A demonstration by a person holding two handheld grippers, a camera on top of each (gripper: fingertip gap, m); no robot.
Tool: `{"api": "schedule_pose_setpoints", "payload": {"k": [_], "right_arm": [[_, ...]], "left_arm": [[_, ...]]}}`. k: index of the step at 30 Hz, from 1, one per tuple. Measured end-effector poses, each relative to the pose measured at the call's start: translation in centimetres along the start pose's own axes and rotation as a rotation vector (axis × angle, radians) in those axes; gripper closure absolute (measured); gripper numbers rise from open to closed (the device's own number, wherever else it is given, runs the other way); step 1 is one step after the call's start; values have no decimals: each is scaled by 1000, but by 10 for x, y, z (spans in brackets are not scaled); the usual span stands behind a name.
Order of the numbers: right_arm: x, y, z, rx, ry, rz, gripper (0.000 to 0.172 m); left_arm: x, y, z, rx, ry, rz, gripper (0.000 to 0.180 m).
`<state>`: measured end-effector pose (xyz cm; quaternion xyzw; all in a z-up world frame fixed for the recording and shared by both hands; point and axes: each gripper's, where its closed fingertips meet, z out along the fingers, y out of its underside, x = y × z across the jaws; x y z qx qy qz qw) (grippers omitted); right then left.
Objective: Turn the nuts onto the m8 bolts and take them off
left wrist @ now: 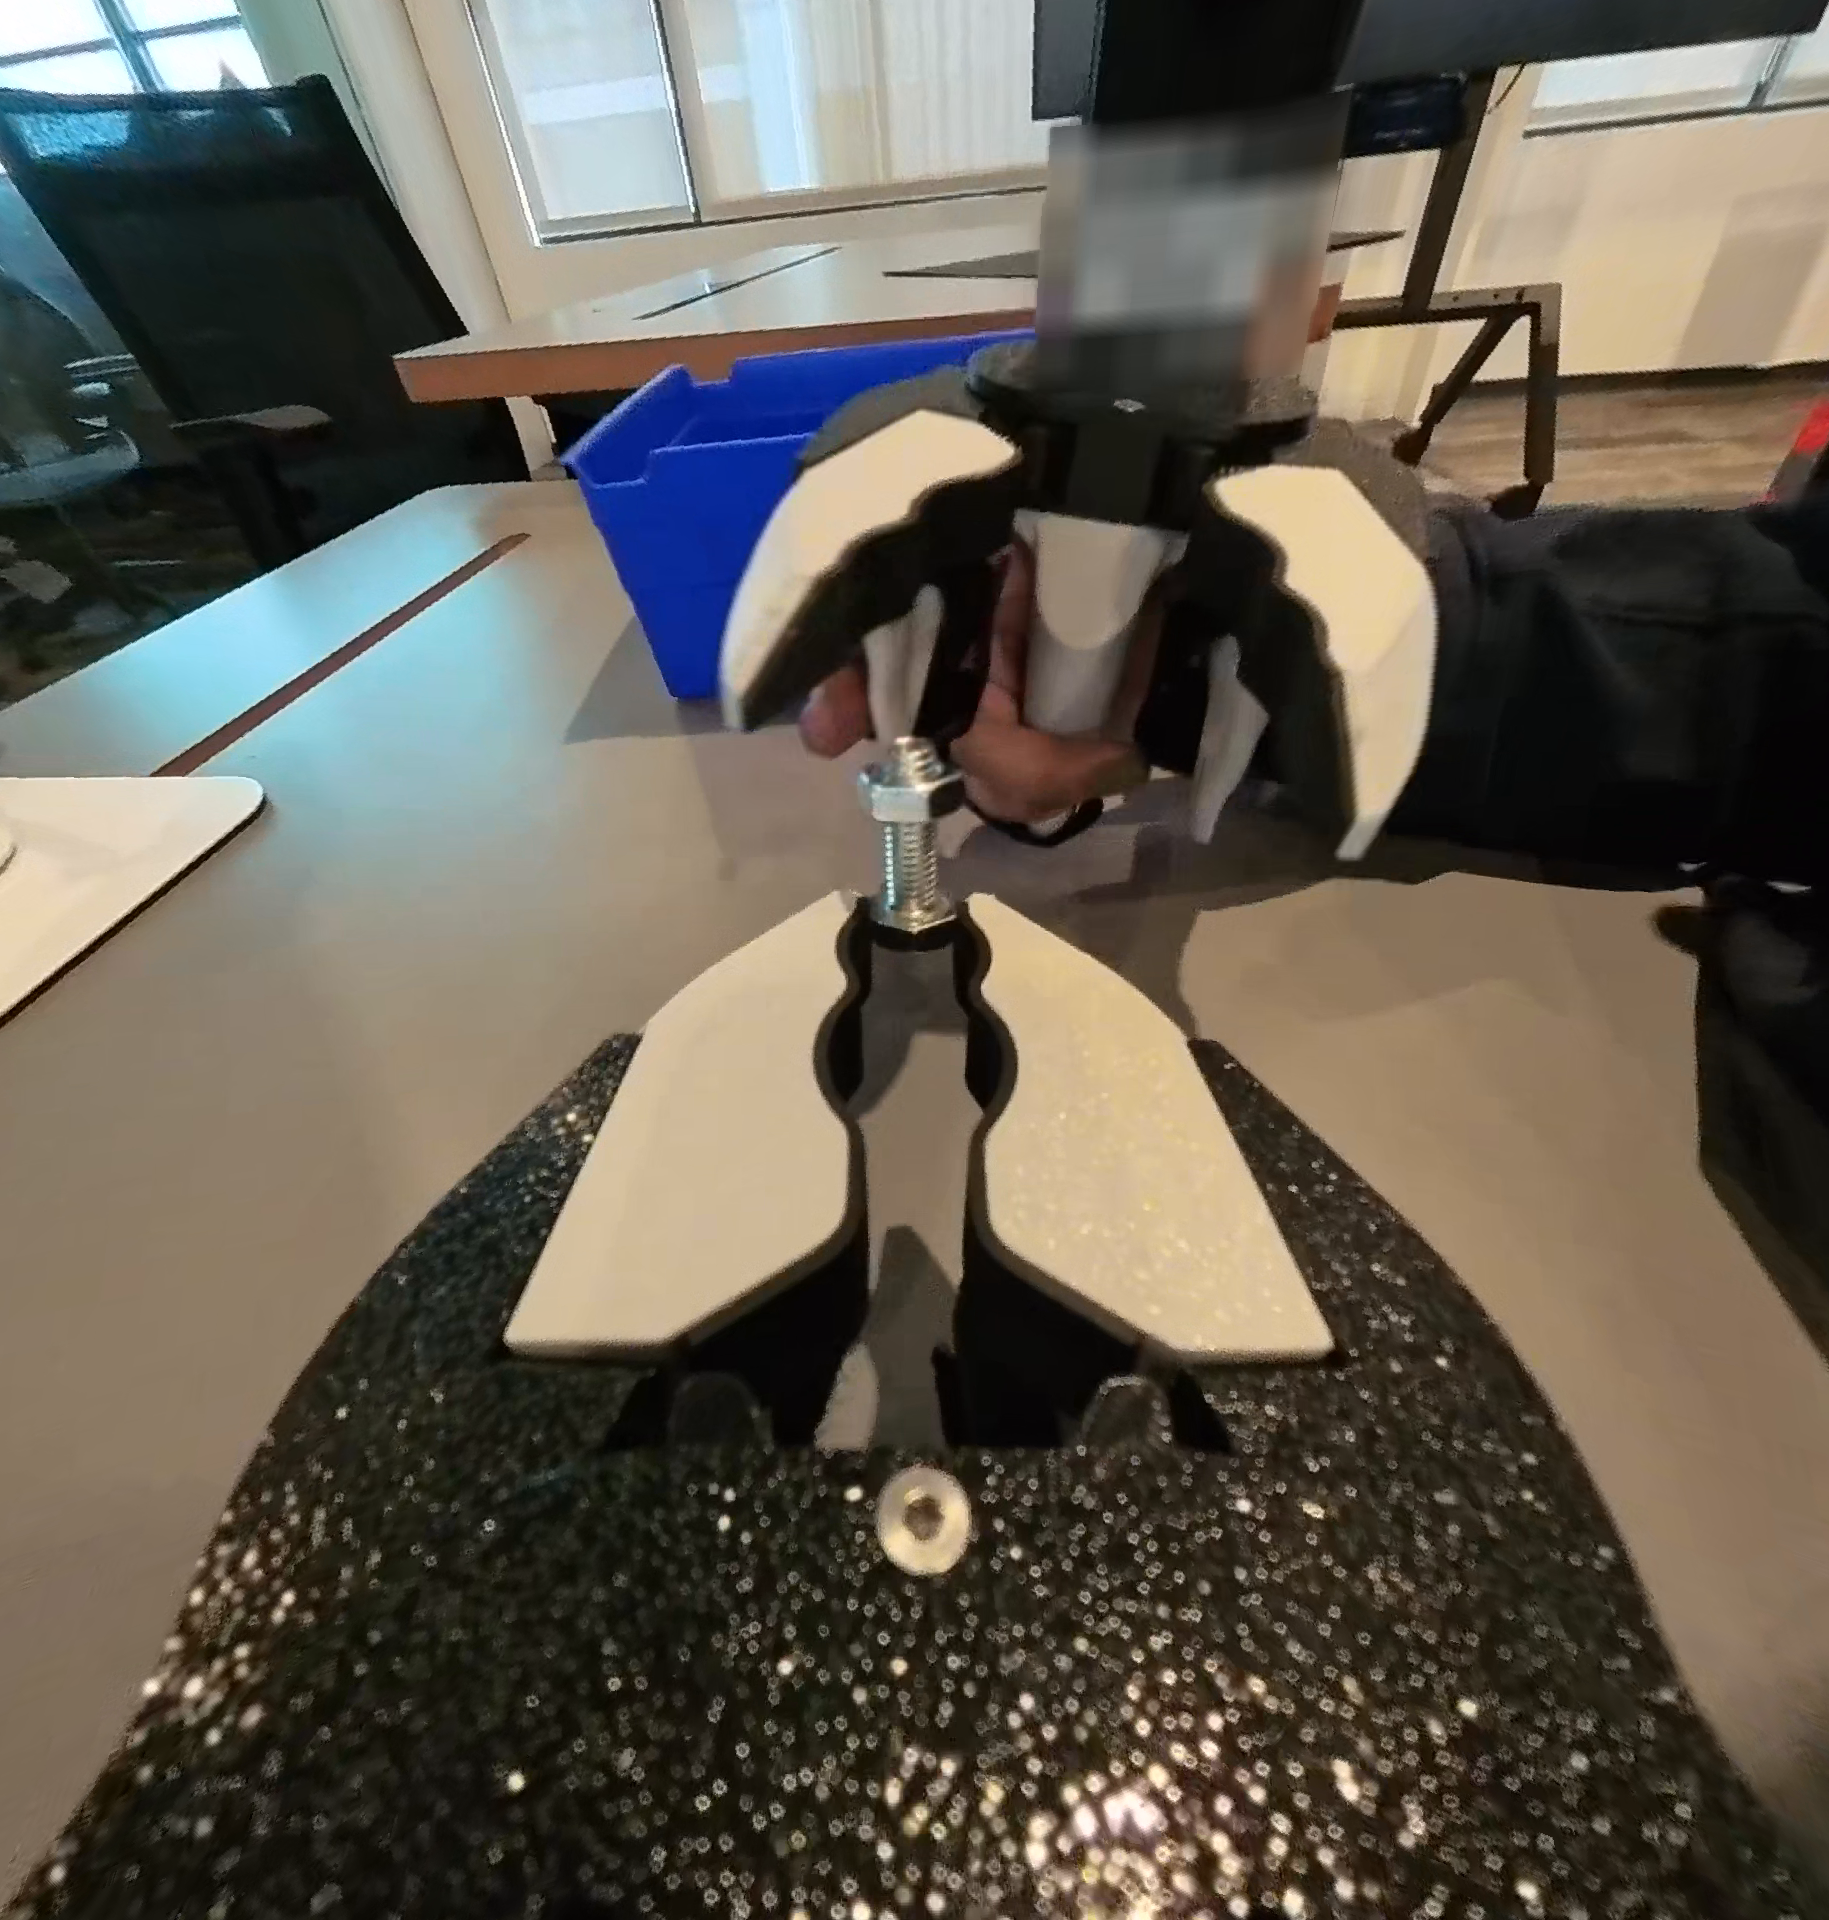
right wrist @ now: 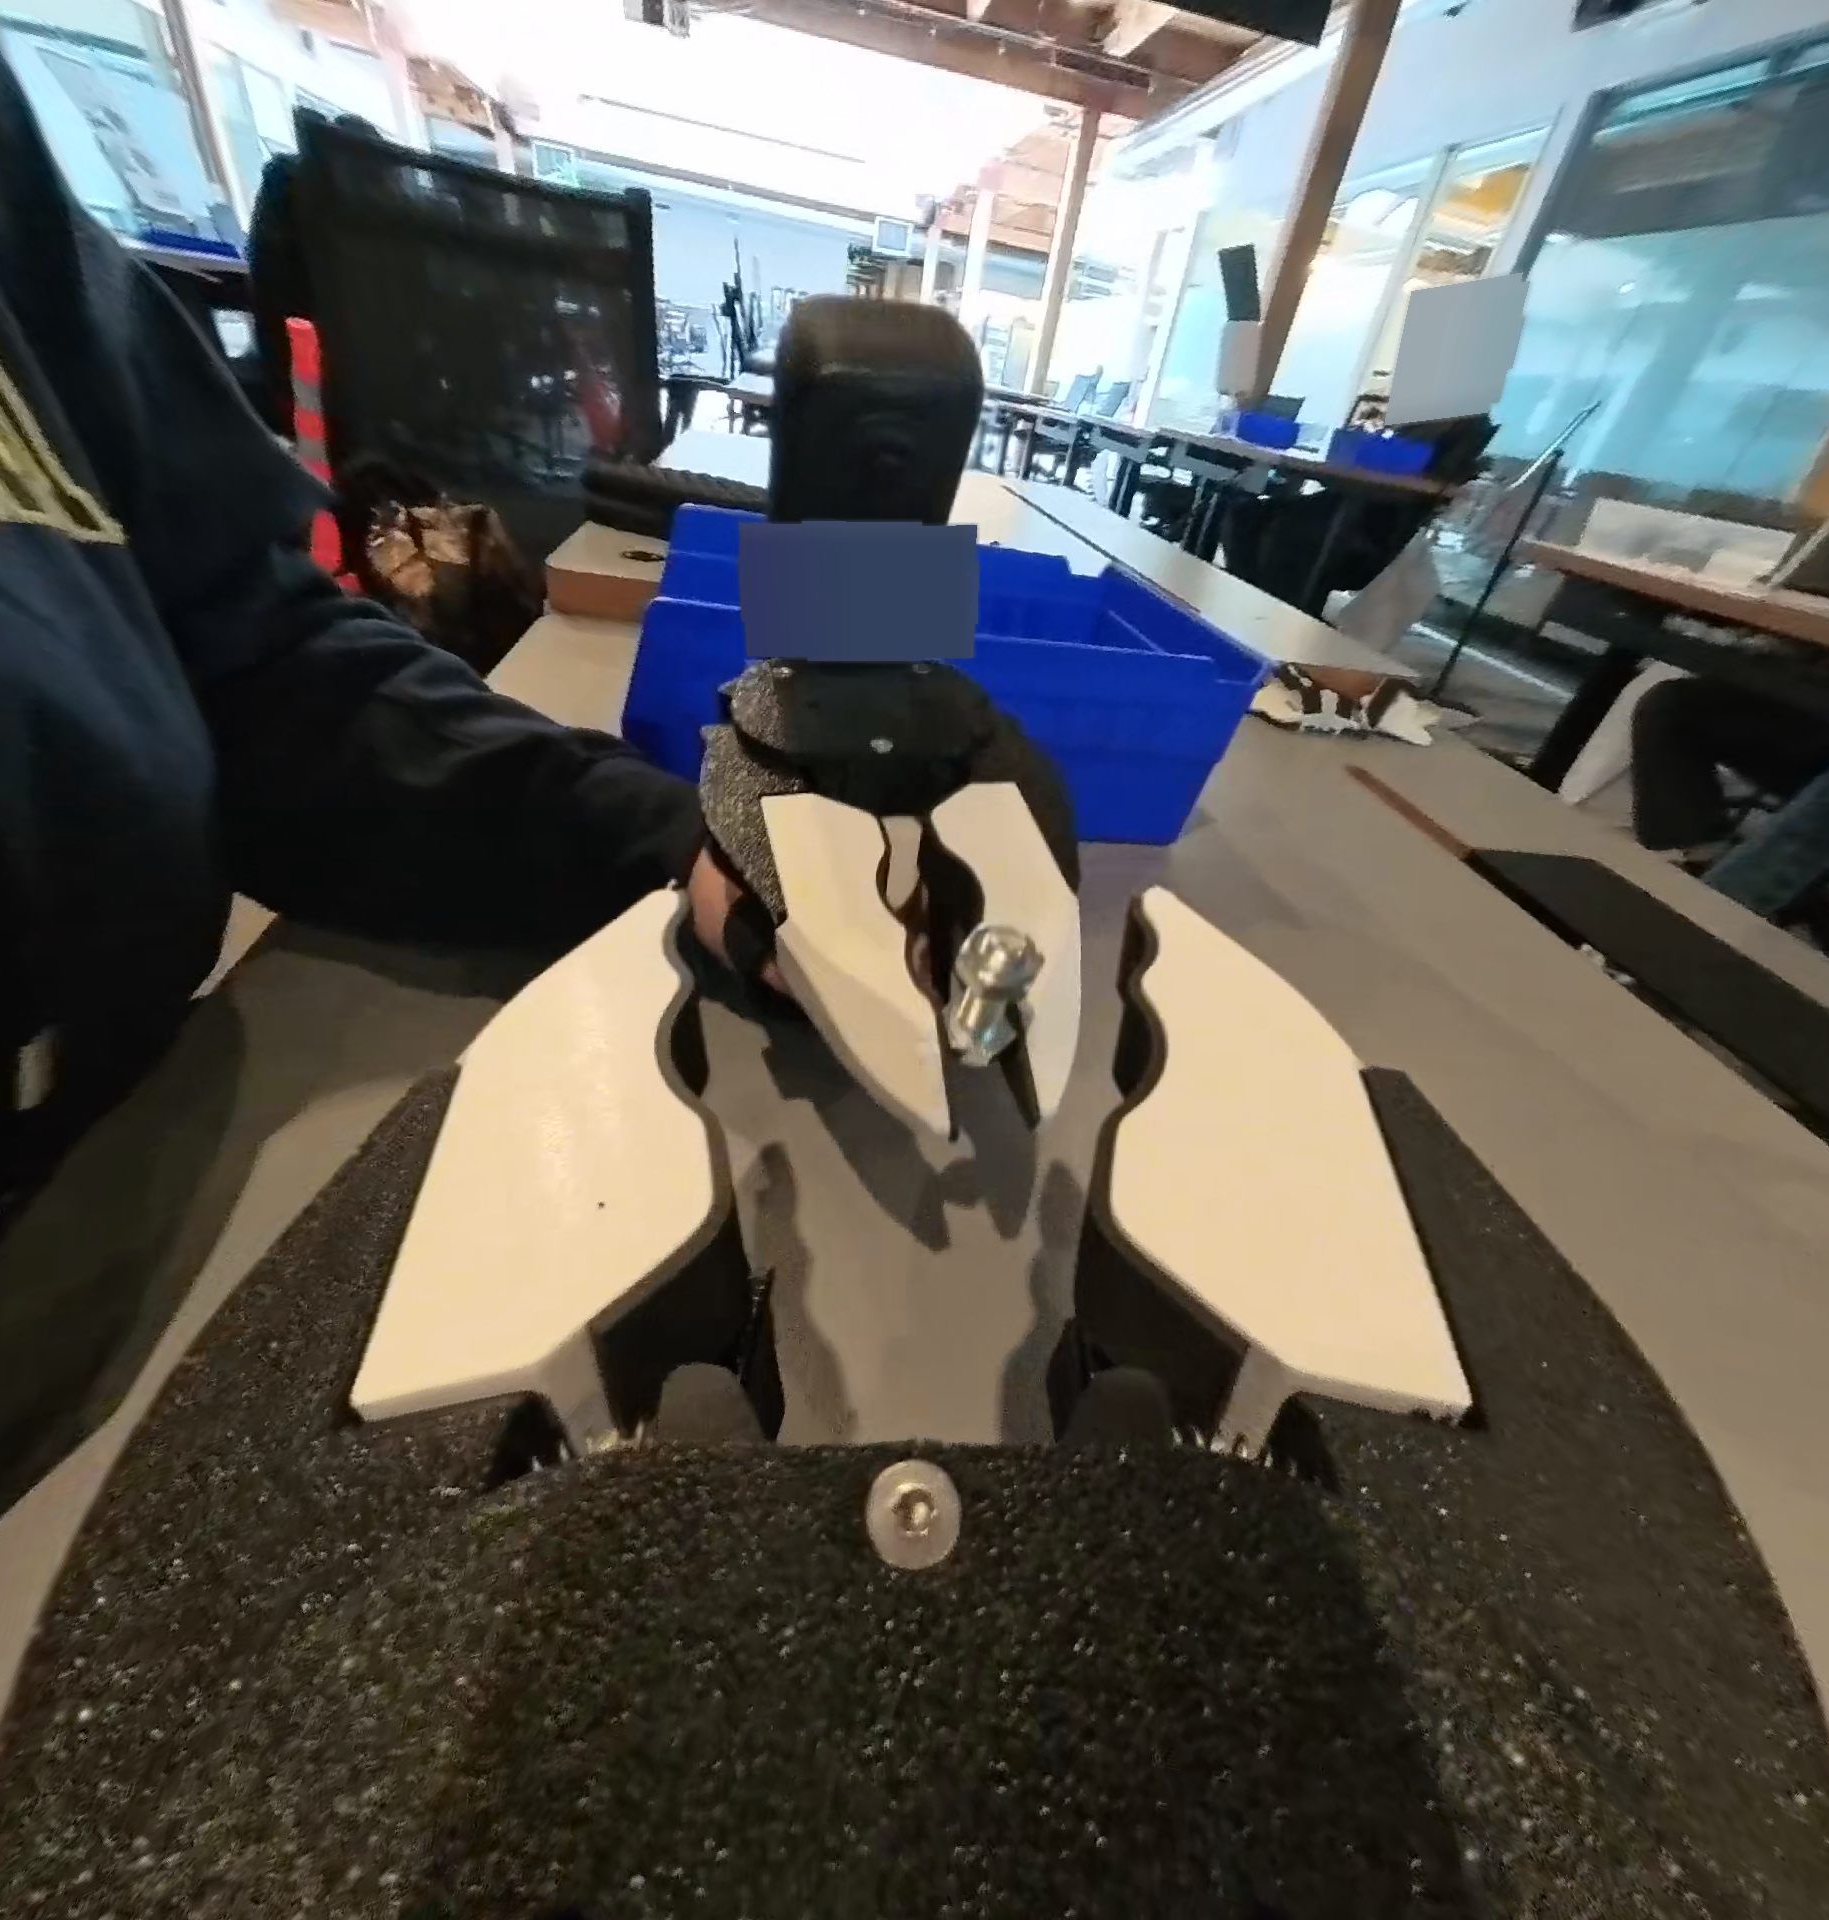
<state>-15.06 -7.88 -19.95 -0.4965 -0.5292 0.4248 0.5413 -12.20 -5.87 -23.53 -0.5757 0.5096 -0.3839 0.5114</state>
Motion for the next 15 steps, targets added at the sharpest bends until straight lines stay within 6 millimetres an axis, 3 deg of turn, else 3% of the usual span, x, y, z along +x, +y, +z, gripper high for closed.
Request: {"api": "schedule_pose_setpoints", "payload": {"k": [6,10,12,15], "right_arm": [[-12,3,16,0,-46,-13,96],[-13,6,-9,-43,-105,59,104],[-13,4,-22,-20,-143,109,122],[3,-2,-20,15,-37,84,123]], "left_arm": [[2,0,1,0,12,5,166],[2,-2,0,13,9,8,166],[0,-3,-1,20,6,-6,166],[-1,-4,-2,29,7,-17,166]]}}
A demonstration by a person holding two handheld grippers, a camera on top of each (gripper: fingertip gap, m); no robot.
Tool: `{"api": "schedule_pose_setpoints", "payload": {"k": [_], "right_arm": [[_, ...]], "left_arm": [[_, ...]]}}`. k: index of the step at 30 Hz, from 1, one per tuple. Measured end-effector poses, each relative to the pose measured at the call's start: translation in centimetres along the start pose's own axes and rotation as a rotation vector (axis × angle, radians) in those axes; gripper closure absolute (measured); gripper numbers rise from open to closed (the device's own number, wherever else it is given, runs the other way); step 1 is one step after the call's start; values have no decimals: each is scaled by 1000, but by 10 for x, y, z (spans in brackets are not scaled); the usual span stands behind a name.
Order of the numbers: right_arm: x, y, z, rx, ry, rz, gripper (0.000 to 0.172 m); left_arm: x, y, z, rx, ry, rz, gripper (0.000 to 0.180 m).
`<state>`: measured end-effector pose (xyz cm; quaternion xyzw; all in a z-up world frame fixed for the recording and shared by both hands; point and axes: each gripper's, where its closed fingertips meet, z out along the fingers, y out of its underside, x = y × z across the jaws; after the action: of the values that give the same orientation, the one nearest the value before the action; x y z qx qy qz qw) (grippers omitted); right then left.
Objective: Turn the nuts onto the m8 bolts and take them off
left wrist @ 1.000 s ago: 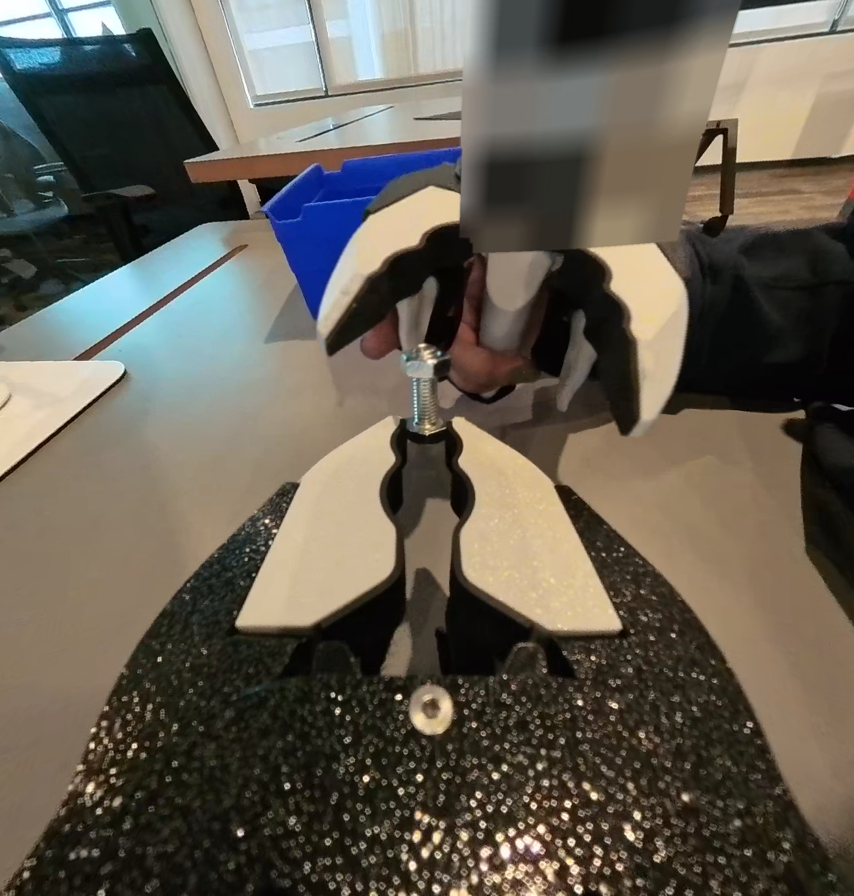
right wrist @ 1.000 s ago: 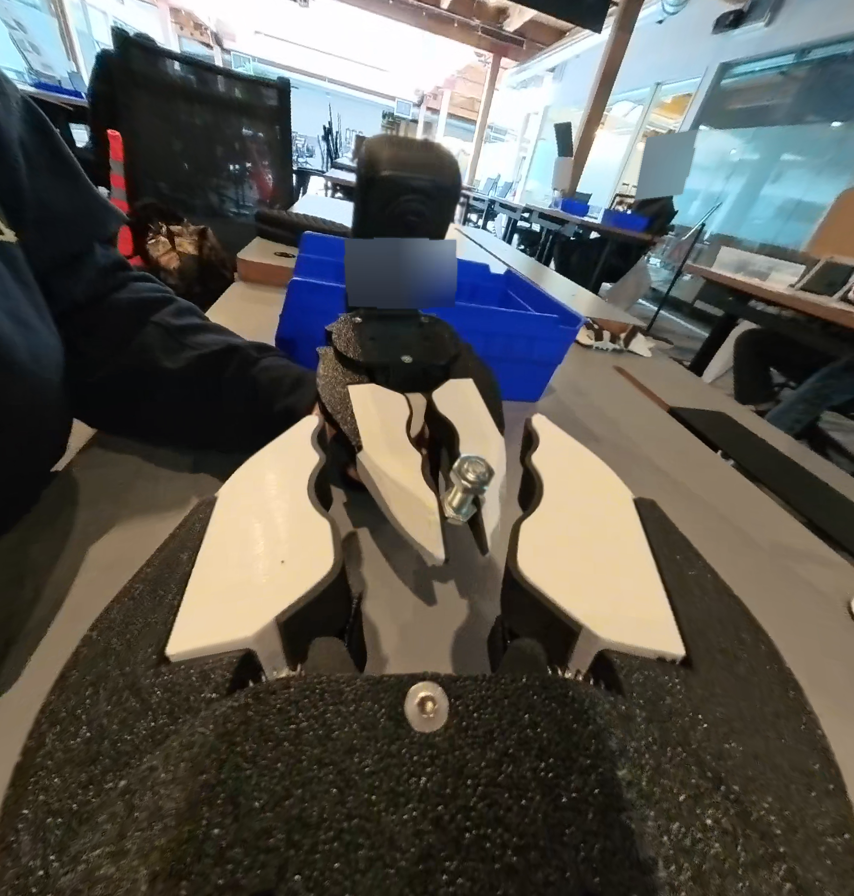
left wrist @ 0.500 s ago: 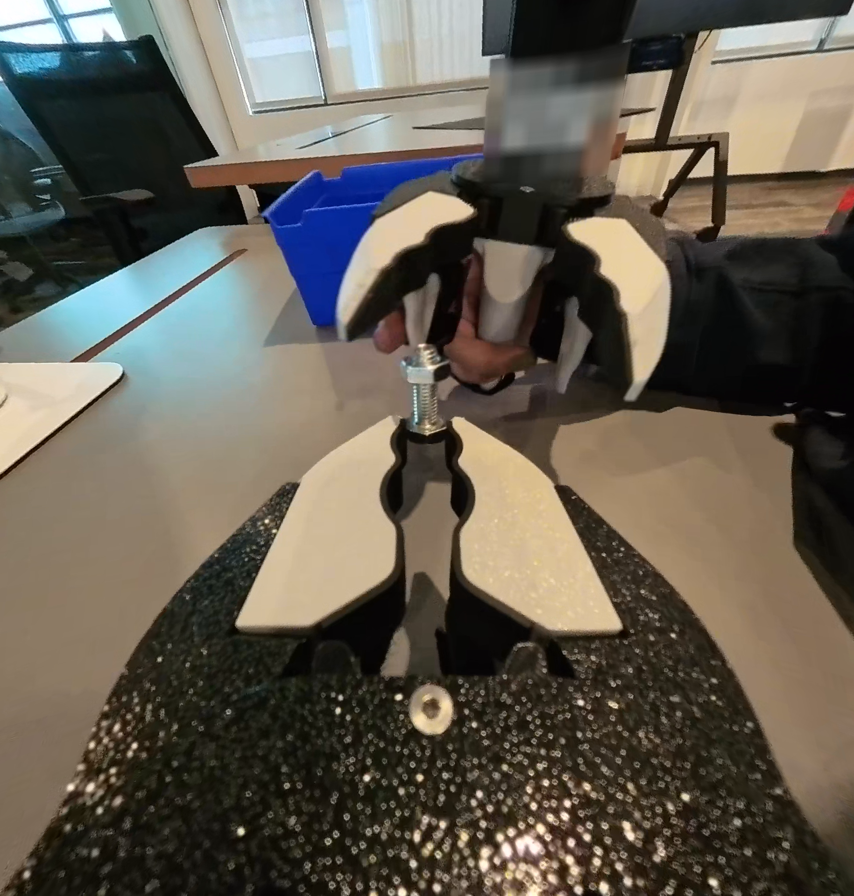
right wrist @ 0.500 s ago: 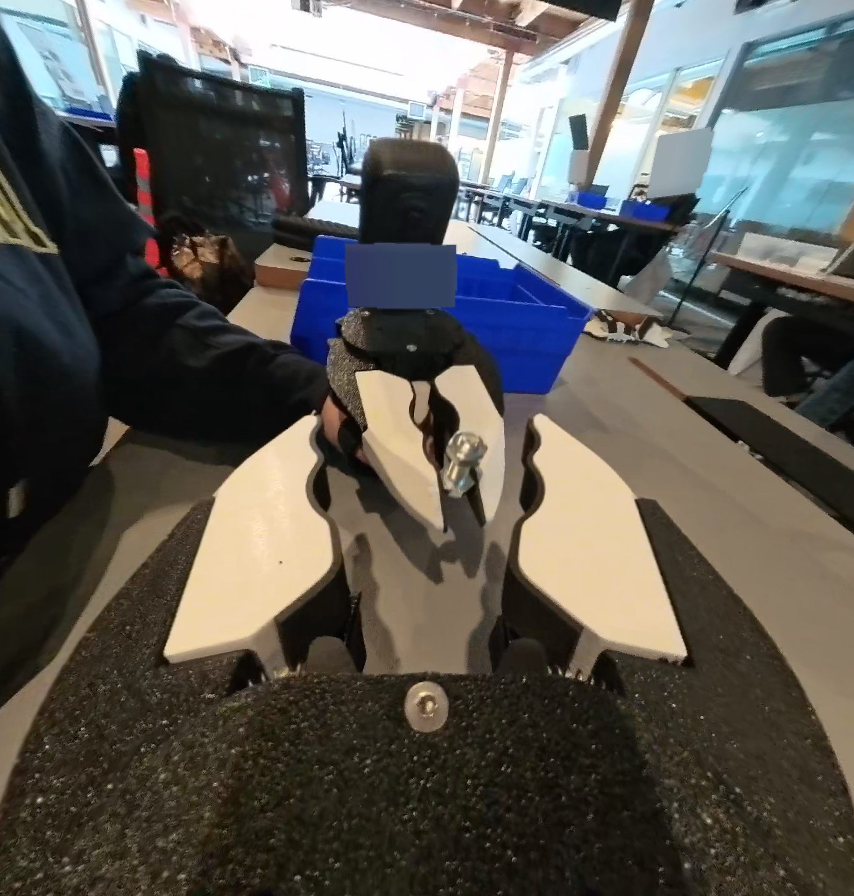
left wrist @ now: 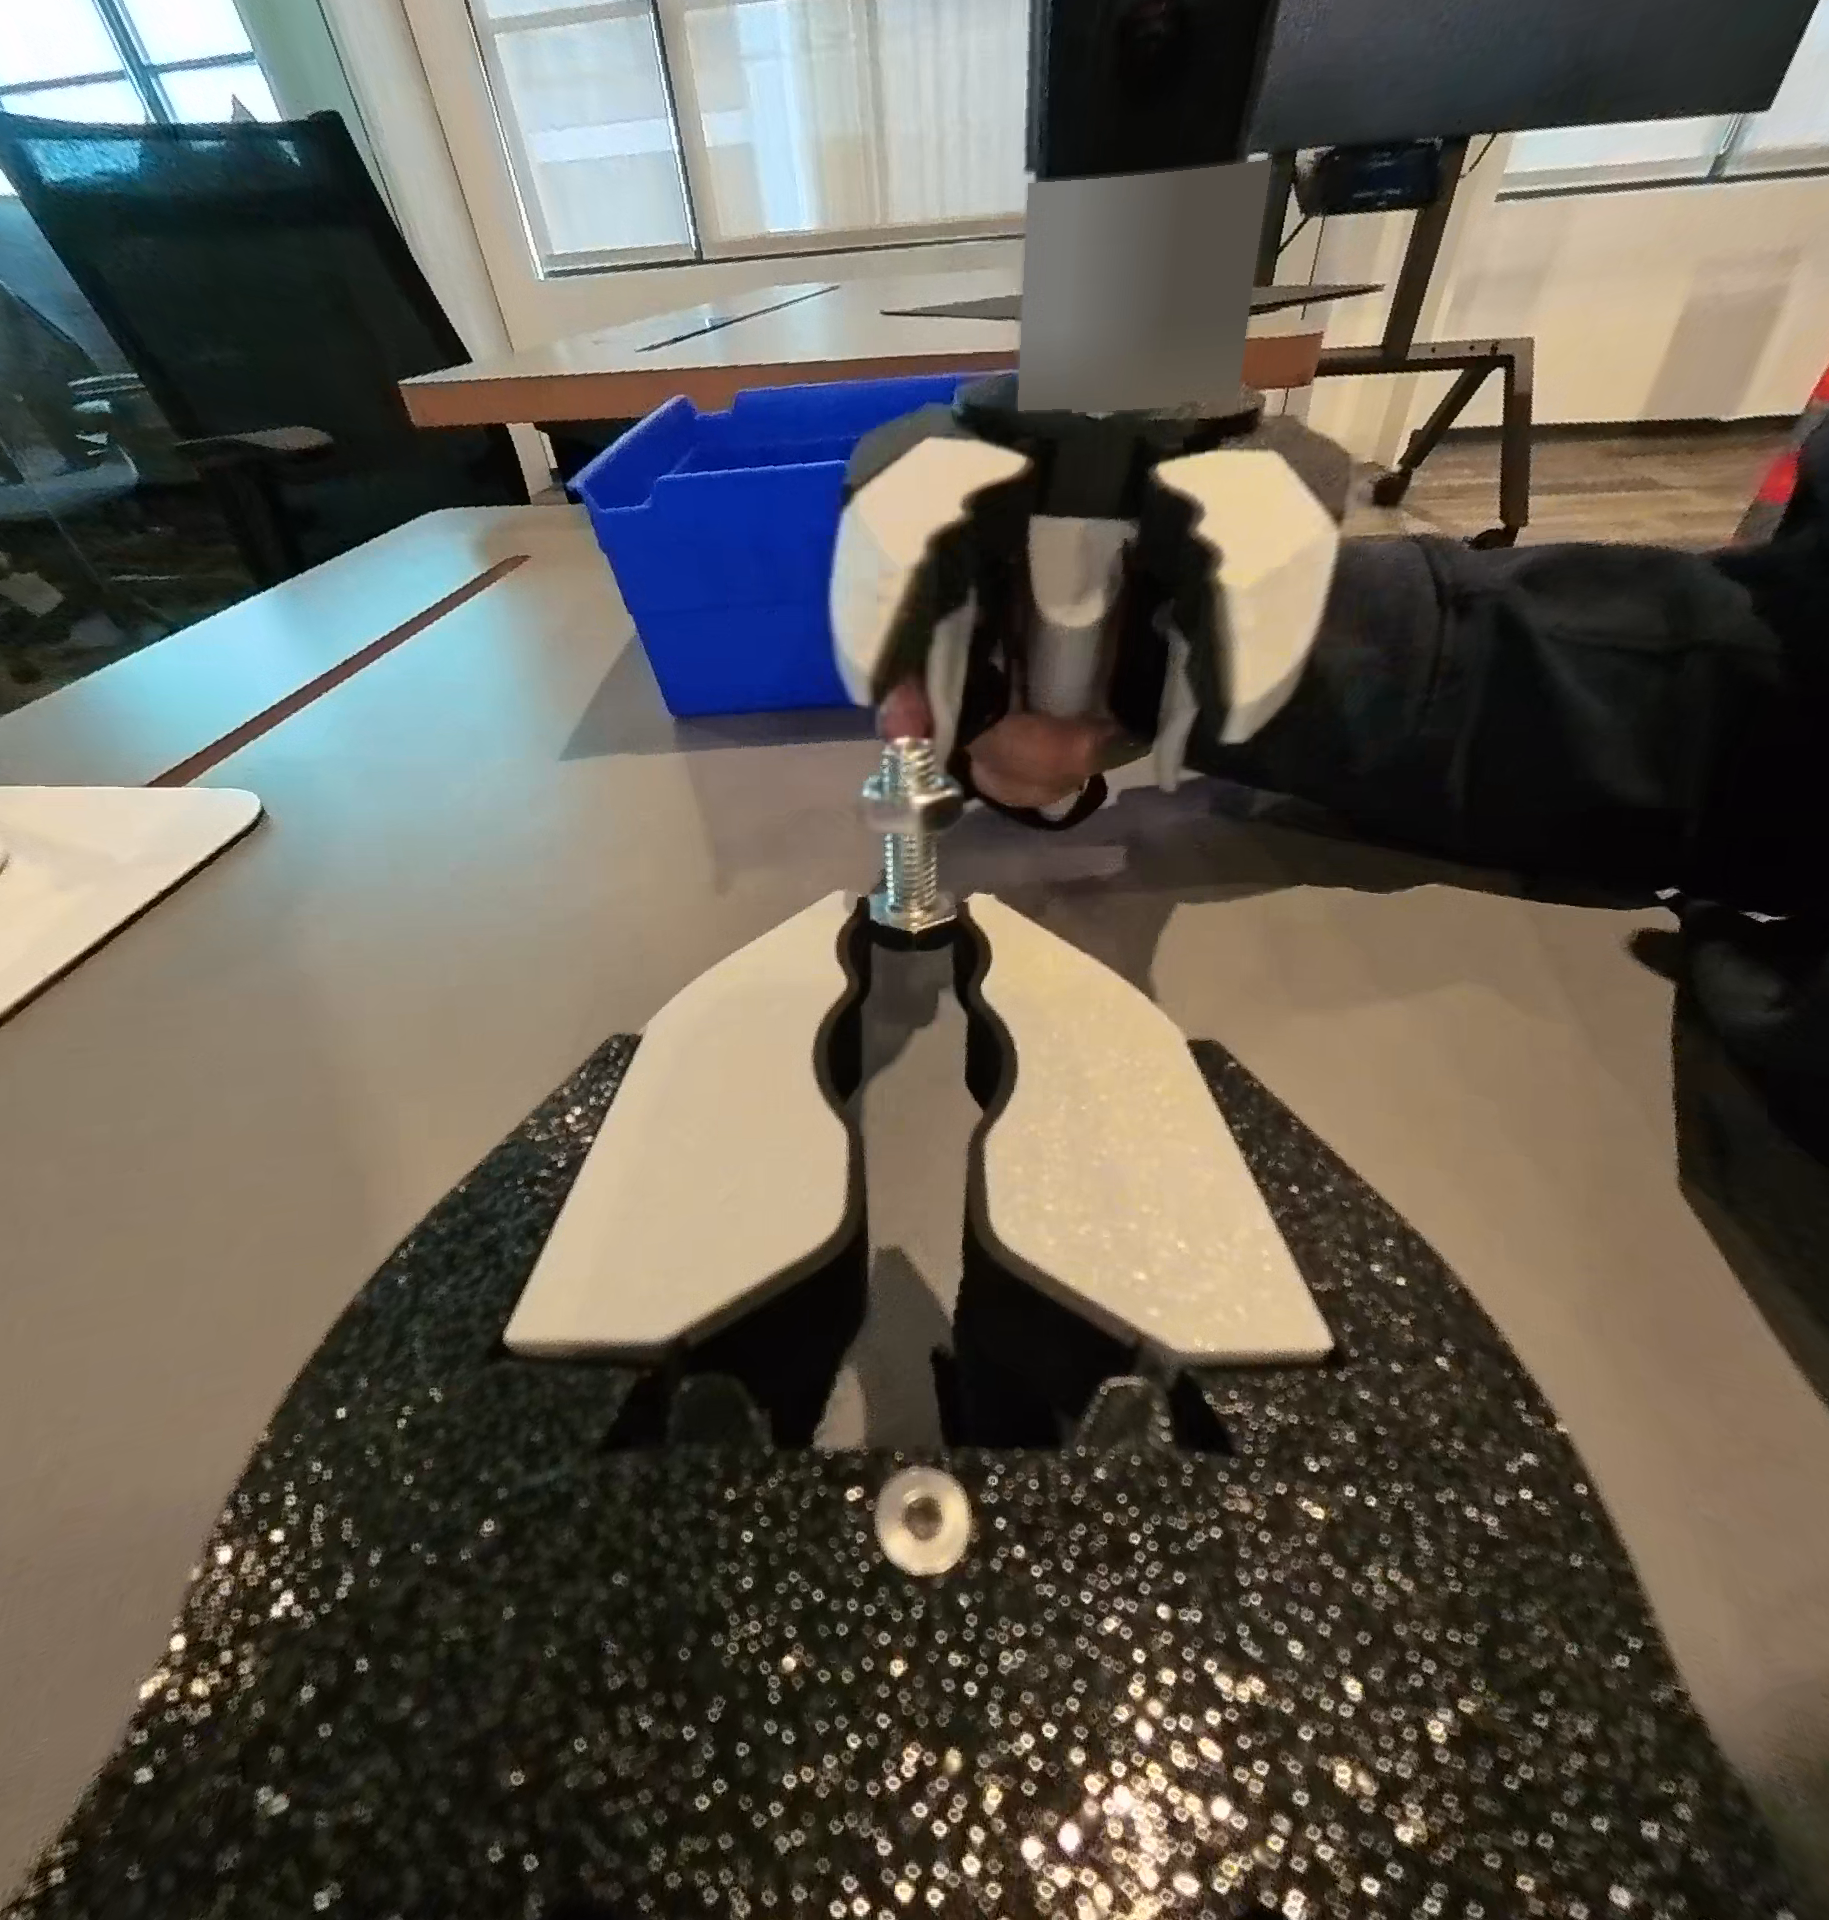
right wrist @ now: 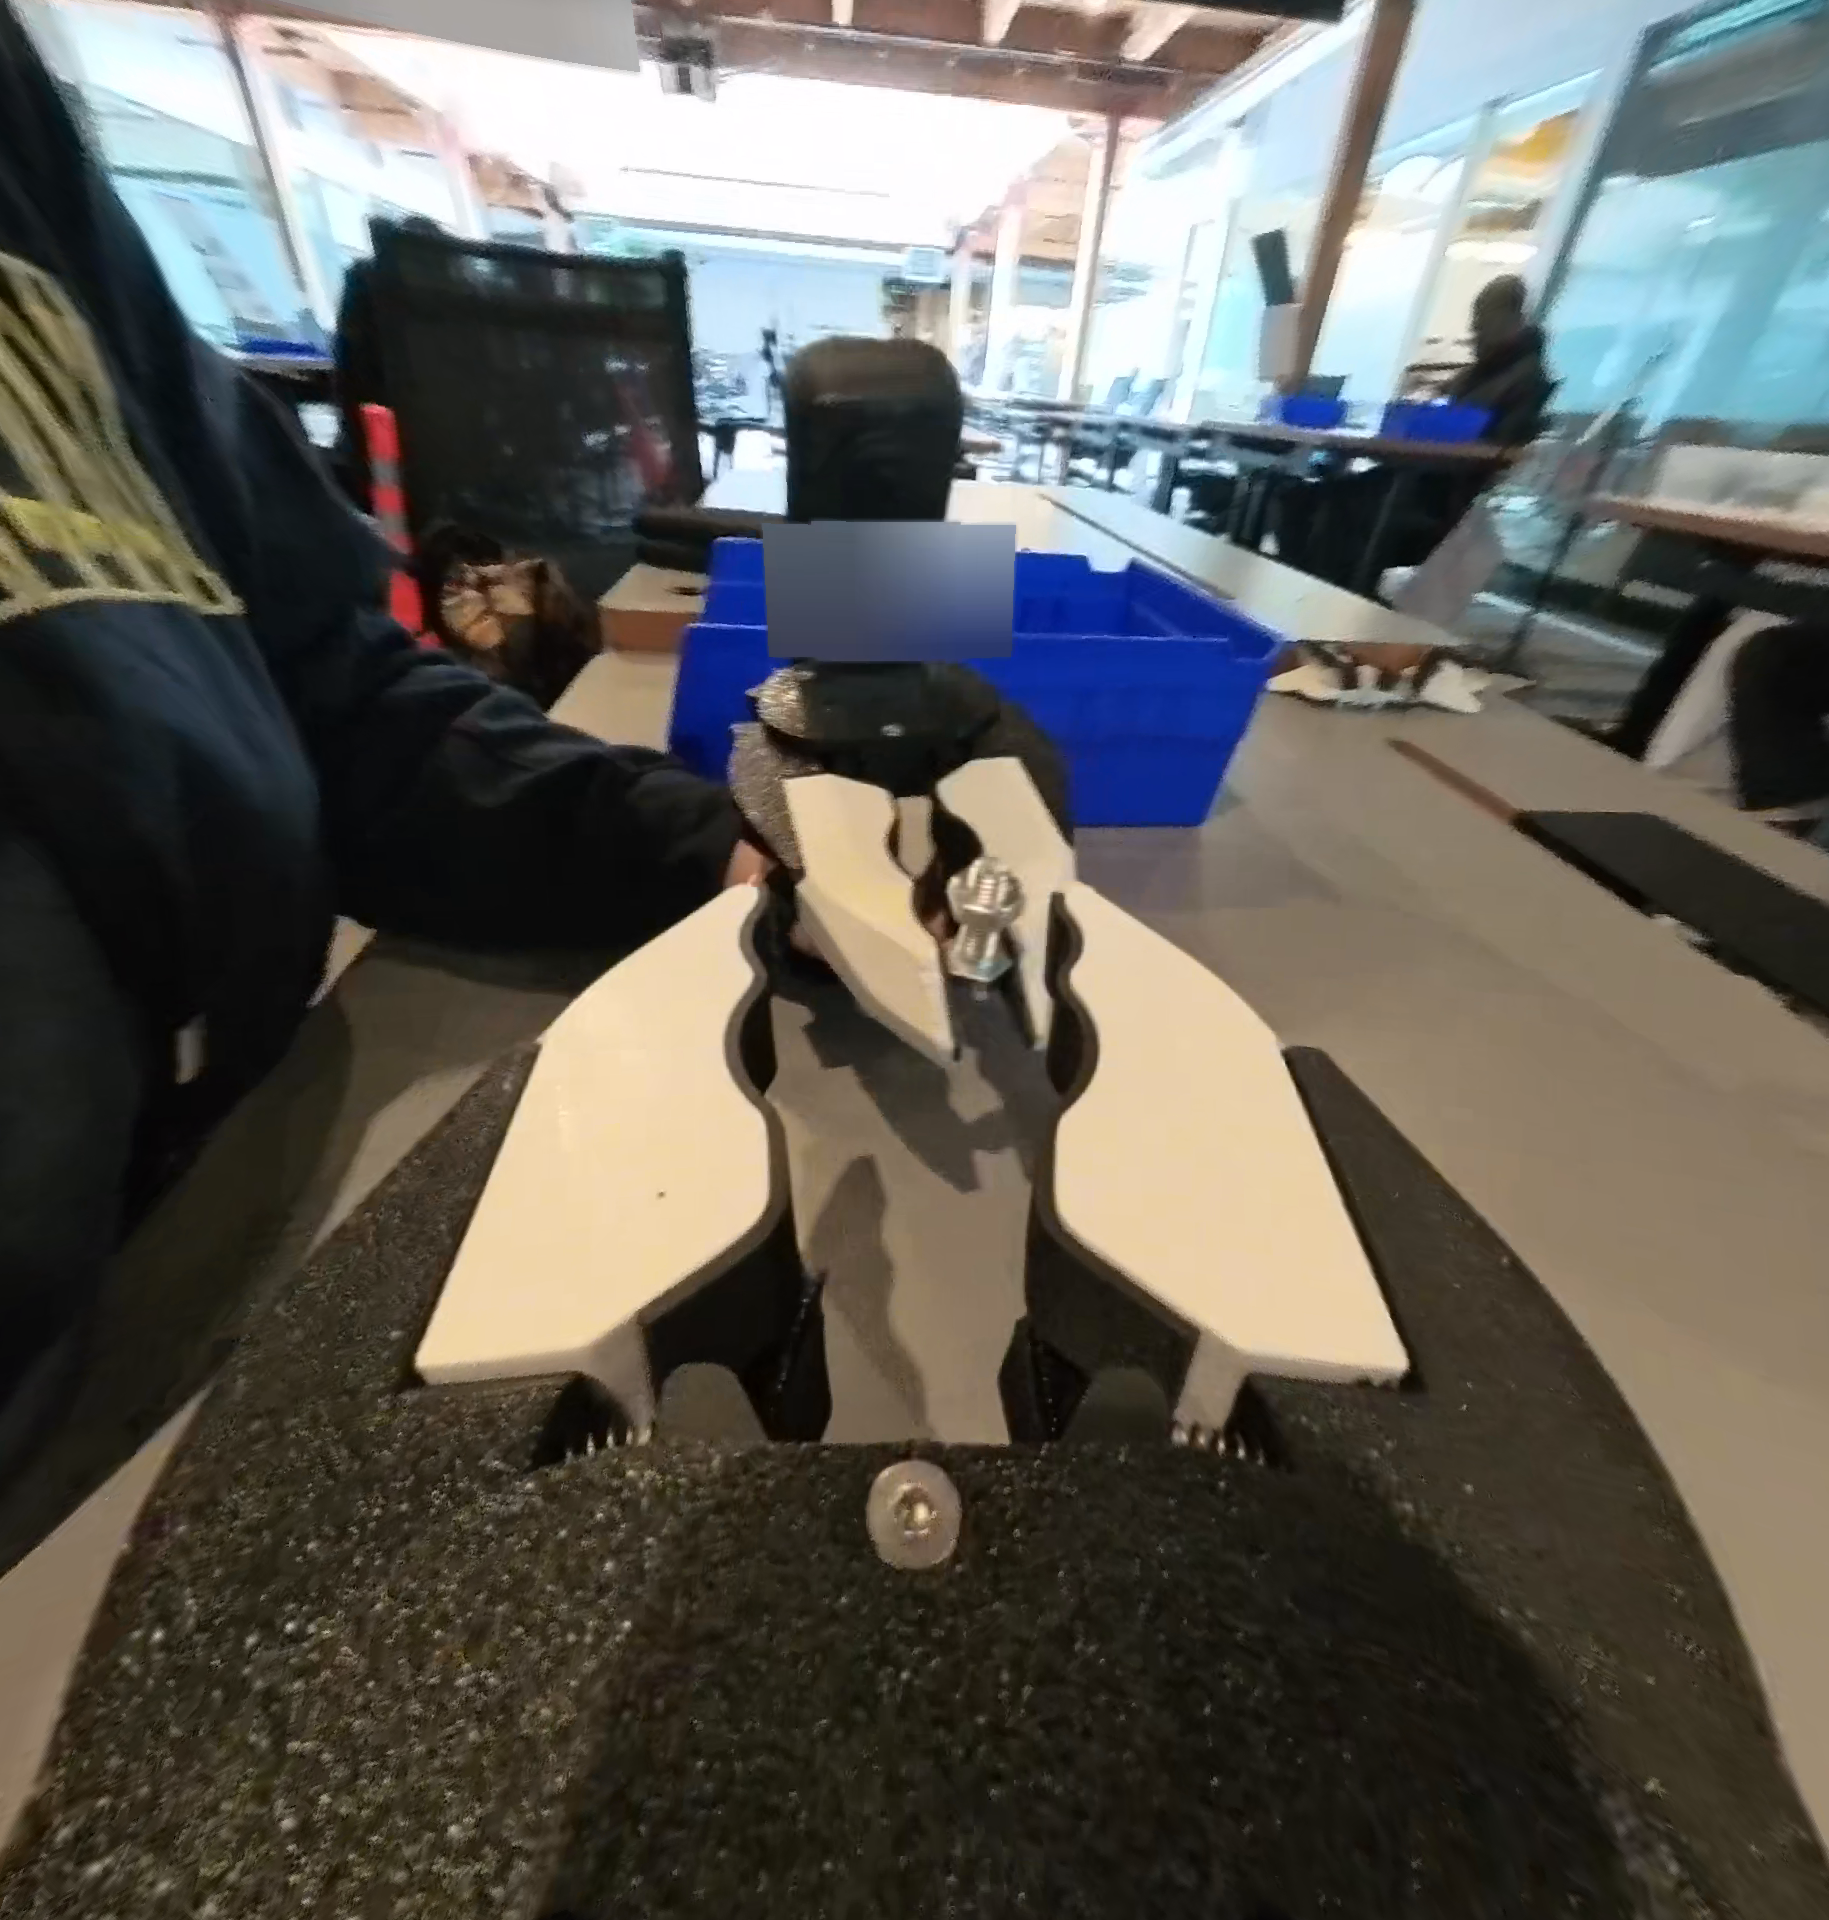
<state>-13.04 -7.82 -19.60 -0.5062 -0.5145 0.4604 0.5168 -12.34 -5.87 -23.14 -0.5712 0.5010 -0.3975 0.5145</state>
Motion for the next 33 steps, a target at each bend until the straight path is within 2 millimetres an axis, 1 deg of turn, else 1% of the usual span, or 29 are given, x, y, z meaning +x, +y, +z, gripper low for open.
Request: {"api": "schedule_pose_setpoints", "payload": {"k": [3,7,12,13,17,20,22,25,26,29,31,33], "right_arm": [[9,8,8,-57,78,-51,127],[11,13,16,-89,107,-69,139],[11,11,17,-80,114,-75,150],[10,12,18,-89,106,-79,155],[8,12,18,-93,96,-74,156],[4,7,19,-63,66,-66,157],[6,8,18,-77,83,-78,156],[7,9,17,-86,87,-90,156],[6,7,16,-81,86,-93,156],[10,-8,7,-75,136,-123,156],[16,-29,-11,-78,238,-138,156],[17,-55,-39,-94,353,-190,156]], "left_arm": [[2,2,2,-17,4,18,166],[5,3,3,-27,12,33,166],[7,2,3,-20,26,33,166],[8,2,3,-20,34,35,166],[10,2,3,-16,48,42,166],[15,-3,2,25,81,48,166],[16,-6,0,52,97,40,156],[10,-11,-2,87,70,11,133],[7,-11,-3,90,55,-3,126],[0,-12,-3,99,20,-23,117],[-2,-13,-4,106,5,-24,116],[-3,-13,-4,111,-2,-28,116]]}}
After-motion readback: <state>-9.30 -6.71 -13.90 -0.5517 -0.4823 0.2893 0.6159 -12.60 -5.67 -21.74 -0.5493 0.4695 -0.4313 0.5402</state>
